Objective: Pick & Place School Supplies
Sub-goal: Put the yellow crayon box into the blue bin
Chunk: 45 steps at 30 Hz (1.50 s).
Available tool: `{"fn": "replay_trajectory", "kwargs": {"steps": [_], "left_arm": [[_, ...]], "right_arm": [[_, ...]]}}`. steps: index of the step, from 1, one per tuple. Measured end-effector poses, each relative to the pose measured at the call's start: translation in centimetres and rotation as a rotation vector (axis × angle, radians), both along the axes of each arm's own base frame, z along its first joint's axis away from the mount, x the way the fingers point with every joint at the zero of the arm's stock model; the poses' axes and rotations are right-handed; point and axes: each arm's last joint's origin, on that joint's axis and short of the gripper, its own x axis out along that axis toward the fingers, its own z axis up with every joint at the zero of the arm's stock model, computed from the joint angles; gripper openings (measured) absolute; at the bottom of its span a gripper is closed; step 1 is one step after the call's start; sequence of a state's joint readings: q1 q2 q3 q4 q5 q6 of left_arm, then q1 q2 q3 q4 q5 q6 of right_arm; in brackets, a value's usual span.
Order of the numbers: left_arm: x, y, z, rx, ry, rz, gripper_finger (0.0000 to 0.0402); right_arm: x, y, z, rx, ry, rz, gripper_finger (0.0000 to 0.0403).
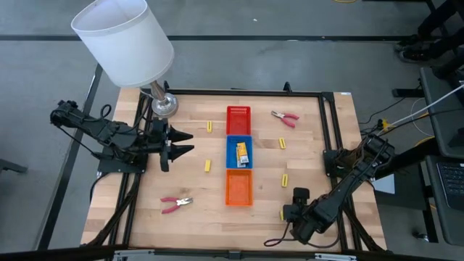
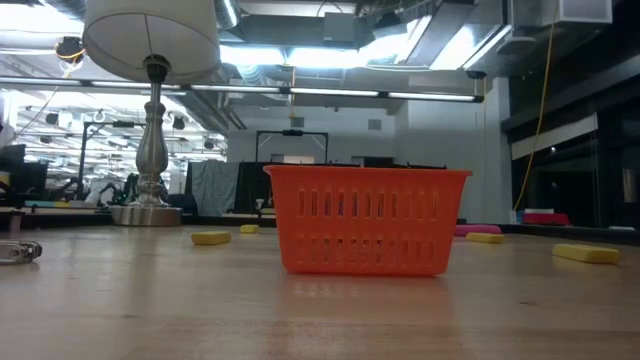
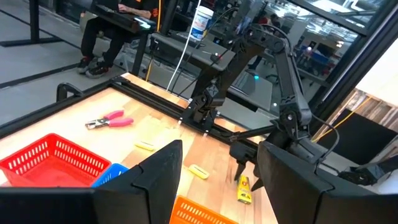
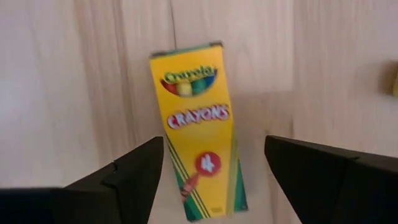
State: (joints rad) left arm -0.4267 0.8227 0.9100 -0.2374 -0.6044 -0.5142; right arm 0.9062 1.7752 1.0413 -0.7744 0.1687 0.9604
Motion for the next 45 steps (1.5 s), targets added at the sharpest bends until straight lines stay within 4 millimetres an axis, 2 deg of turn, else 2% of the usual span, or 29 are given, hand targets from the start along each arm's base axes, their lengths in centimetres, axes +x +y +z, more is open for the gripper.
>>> {"fn": "replay_trajectory", "kwargs": {"steps": [14,34,45], "left_arm": [[0.00,0.01,0.00,-0.022,-0.005,0.005,0.0207],[0.00,0.01,0.00,-0.022,-0.005,0.005,0.0207],[-0.01,0.01,0.01,-0.023,-0.005,0.004,0.0207]], "right_arm": [[-0.25,-0.05,-0.99,0.030,-0.027,0.005,0.0282],[0.14,0.33,-0.91,0.071,-0.083,-0.051,0.0206],[0.19,0.34,-0.90,0.075,-0.085,-0.054,0.0199]]}}
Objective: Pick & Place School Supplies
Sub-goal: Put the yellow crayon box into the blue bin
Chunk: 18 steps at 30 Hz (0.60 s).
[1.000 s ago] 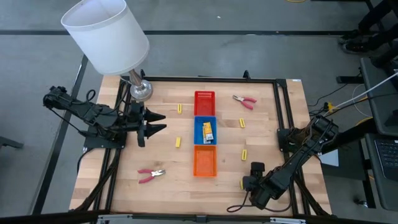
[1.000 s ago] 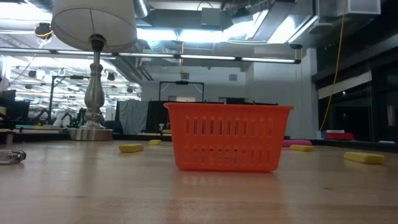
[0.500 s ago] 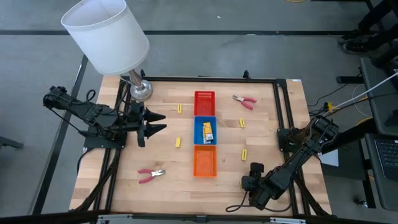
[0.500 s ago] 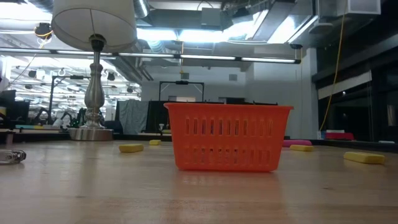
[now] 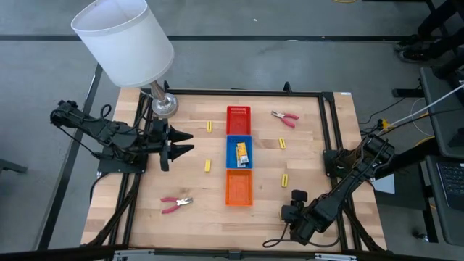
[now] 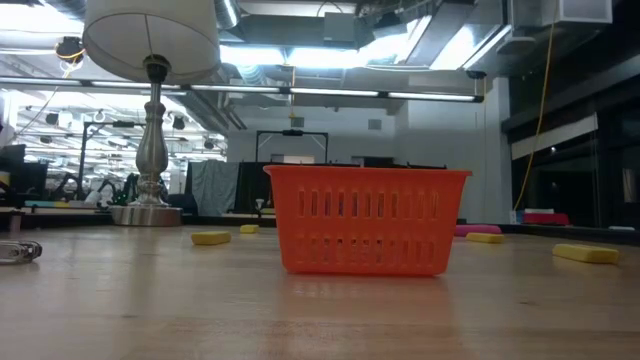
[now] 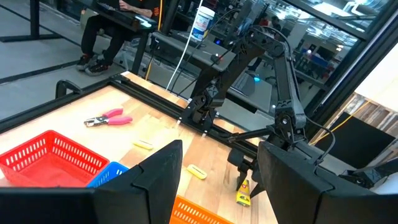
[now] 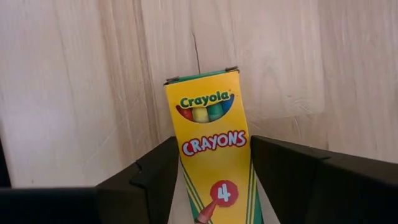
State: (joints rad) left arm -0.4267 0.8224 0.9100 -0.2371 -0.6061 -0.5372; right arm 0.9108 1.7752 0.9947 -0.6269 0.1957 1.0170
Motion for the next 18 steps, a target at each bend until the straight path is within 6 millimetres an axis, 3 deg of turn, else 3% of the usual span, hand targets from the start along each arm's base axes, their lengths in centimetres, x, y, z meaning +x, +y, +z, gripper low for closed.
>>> {"fn": "replay_trajectory", "kwargs": {"steps": [10,18], "left_arm": [[0.0,0.0,0.0,0.000,0.000,0.000,0.0207],[0.0,0.0,0.0,0.001,0.000,0.002,0.0207]], "right_arm": [[0.7,0.5,0.6,0.032,-0.044,-0.005,0.0199],[4.1,0.4,3.7,0.010,-0.174,0.017,0.0199]]}}
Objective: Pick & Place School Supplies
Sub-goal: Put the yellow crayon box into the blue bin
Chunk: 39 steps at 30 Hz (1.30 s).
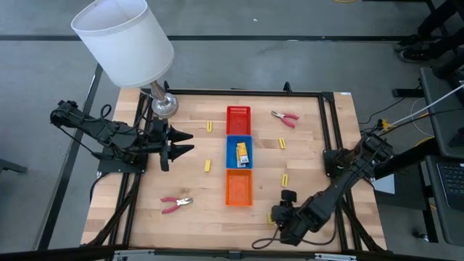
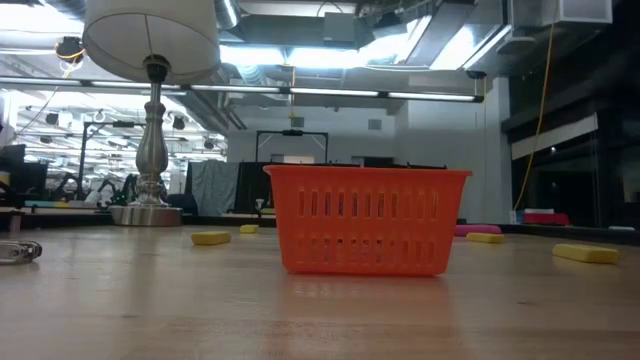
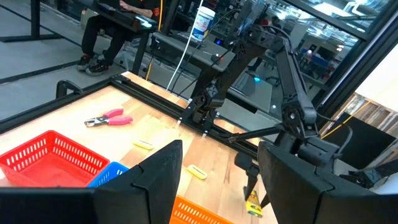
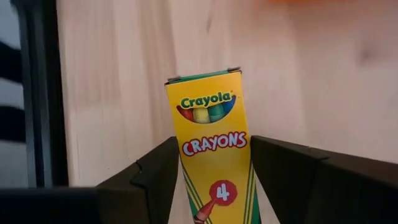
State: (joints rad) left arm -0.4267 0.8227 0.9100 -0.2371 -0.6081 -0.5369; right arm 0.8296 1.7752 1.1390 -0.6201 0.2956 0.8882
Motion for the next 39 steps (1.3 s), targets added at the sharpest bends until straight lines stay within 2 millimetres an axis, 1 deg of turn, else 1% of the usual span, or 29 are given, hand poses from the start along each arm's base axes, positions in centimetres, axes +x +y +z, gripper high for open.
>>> {"fn": "replay_trajectory", "kwargs": {"steps": [7,11,15,19,21,24,27,30,33,36,39], "left_arm": [[0.0,0.0,0.0,0.000,0.000,-0.001,0.0207],[0.0,0.0,0.0,0.004,0.001,-0.006,0.0207],[0.0,-0.1,0.0,0.005,0.003,-0.024,0.0207],[0.0,-0.1,-0.1,0.012,0.013,-0.044,0.0207],[0.0,-0.1,-0.1,0.011,0.012,-0.055,0.0207],[-0.1,-0.1,0.0,0.011,0.012,-0.068,0.0207],[-0.2,-0.1,0.0,0.007,0.005,-0.077,0.0207],[-0.3,-0.2,0.1,0.011,0.005,-0.085,0.0207],[-0.4,-0.3,0.1,0.016,0.003,-0.080,0.0207],[-0.5,-0.4,0.1,0.017,0.002,-0.081,0.0207],[-0.5,-0.5,0.1,0.018,0.002,-0.083,0.0207]], "right_arm": [[4.0,-2.1,3.2,-0.106,-0.098,0.017,0.0199],[6.4,-4.1,5.0,-0.196,-0.151,0.025,0.0199],[9.0,-7.5,6.3,-0.287,-0.192,-0.027,0.0199],[11.5,-11.7,6.8,-0.340,-0.228,-0.090,0.0199],[12.4,-14.0,6.9,-0.356,-0.234,-0.130,0.0199],[13.2,-17.1,6.9,-0.374,-0.216,-0.204,0.0199],[13.6,-19.9,6.7,-0.297,-0.203,-0.319,0.0199],[13.8,-21.8,6.6,-0.177,-0.201,-0.438,0.0199],[14.0,-22.4,6.6,-0.076,-0.218,-0.538,0.0199],[14.2,-22.4,6.7,0.048,-0.240,-0.658,0.0194],[14.1,-22.5,6.6,0.179,-0.227,-0.797,0.0187]]}}
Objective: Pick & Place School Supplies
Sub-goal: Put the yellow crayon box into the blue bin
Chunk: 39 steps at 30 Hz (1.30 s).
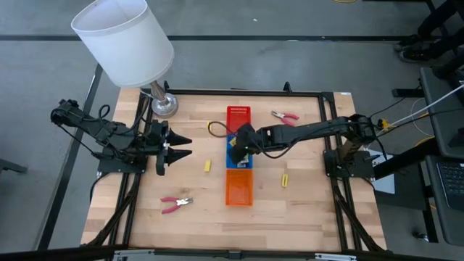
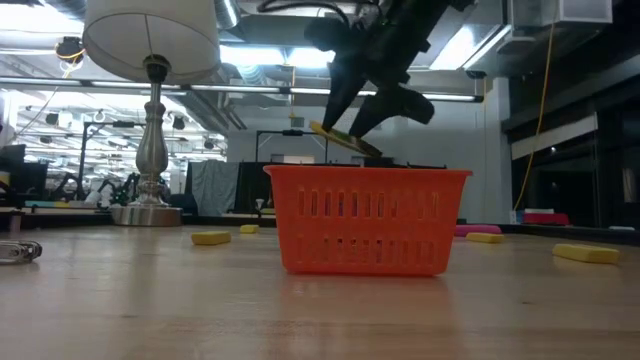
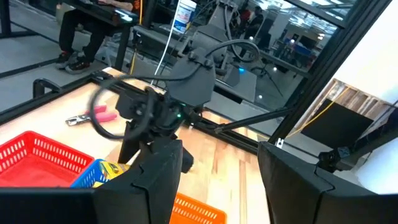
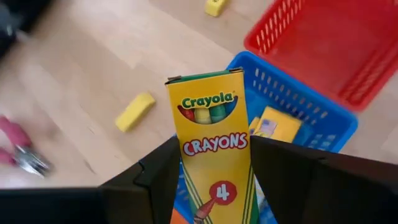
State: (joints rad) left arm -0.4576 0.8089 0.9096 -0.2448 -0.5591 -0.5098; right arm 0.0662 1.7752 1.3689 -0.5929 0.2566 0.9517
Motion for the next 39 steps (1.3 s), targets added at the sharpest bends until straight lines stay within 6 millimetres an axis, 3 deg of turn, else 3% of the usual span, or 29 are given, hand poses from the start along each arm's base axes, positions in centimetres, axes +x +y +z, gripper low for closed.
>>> {"fn": "replay_trajectory", "kwargs": {"steps": [7,15,39], "left_arm": [[0.0,0.0,0.0,0.021,0.001,-0.003,0.0207],[0.0,-0.1,0.1,0.044,-0.004,-0.020,0.0207],[-0.2,-0.6,0.1,0.056,-0.004,-0.035,0.0207]], "right_arm": [[0.0,-0.2,-0.2,0.086,-0.041,-0.205,0.0181],[0.7,0.0,-2.8,0.187,0.020,-0.298,0.0181],[1.2,-1.2,-3.0,0.163,-0.007,-0.302,0.0193]]}}
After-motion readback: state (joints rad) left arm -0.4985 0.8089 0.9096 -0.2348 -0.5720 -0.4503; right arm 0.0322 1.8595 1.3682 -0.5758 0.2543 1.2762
